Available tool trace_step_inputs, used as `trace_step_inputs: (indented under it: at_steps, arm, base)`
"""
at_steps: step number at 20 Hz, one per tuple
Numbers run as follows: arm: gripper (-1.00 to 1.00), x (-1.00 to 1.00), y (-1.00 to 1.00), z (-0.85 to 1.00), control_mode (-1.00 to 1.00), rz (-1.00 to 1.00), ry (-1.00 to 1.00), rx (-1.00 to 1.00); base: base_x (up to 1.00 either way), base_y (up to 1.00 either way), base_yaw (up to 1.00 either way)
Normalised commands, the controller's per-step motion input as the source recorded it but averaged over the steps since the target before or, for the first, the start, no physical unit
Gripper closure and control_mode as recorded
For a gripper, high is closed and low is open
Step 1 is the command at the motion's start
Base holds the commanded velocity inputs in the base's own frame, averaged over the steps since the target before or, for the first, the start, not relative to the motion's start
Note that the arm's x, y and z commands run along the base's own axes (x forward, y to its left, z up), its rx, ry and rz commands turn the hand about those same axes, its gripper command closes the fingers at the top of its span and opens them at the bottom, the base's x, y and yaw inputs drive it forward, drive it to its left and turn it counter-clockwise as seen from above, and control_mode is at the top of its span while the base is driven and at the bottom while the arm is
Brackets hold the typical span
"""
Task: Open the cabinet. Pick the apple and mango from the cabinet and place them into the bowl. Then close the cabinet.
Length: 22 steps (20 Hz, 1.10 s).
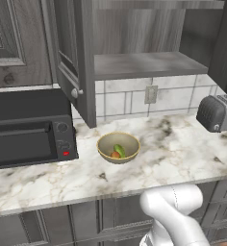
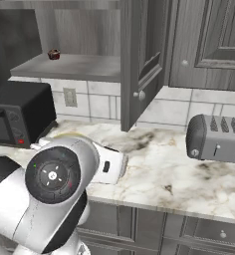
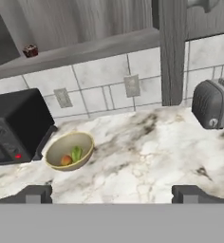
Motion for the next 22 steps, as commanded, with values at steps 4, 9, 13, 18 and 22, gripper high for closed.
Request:
trace_step_inputs:
  at_steps: [4, 9, 13, 18, 22]
  arm:
    - [-1.00, 0.04, -0.44, 0.20, -1.00, 0.00, -0.05, 0.17]
    - [-1.00, 0.07, -0.43, 0.22, -1.00, 0.00, -0.02, 0.18]
    - [-1.00, 0.12, -0.43, 0.16, -1.00, 0.00, -0.06, 0.19]
    - [-1.00, 0.19, -0.37, 0.08, -1.00, 0.01, -0.11, 0.20]
    - [-1.00, 0.44, -0.17, 0.06, -1.00, 0.04, -0.10, 0.22]
  base:
    - [0.00, 0.00, 0.00]
    - [0.00, 0.00, 0.00]
    - [0.00, 0.00, 0.00]
    - [0.00, 0.00, 0.00]
    - [0.00, 0.00, 0.00]
